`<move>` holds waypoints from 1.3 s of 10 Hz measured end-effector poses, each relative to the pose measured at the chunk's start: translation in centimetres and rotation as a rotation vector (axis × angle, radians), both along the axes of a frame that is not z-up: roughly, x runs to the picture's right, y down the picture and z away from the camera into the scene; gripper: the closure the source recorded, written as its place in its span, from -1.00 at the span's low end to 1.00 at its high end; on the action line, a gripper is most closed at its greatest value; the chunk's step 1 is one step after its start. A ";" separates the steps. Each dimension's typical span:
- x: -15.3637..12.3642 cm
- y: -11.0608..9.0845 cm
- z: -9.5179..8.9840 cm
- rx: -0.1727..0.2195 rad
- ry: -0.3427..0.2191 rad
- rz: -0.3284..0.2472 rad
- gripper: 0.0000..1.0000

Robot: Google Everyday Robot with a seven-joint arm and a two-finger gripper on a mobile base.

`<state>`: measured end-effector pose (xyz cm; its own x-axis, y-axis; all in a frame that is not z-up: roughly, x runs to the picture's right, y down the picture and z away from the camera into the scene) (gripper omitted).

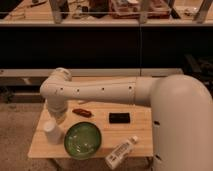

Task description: Pick up the ceramic cup

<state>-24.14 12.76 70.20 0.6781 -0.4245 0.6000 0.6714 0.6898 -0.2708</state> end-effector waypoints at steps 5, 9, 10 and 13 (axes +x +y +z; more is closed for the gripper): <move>-0.5 -1.1 -1.3 -0.037 -0.102 -0.059 -0.60; -7.9 -0.7 -0.7 -0.129 -0.189 -0.150 -0.60; -8.7 -0.5 -0.5 -0.136 -0.198 -0.157 -0.60; -9.5 0.7 -0.3 -0.120 -0.194 -0.187 -0.60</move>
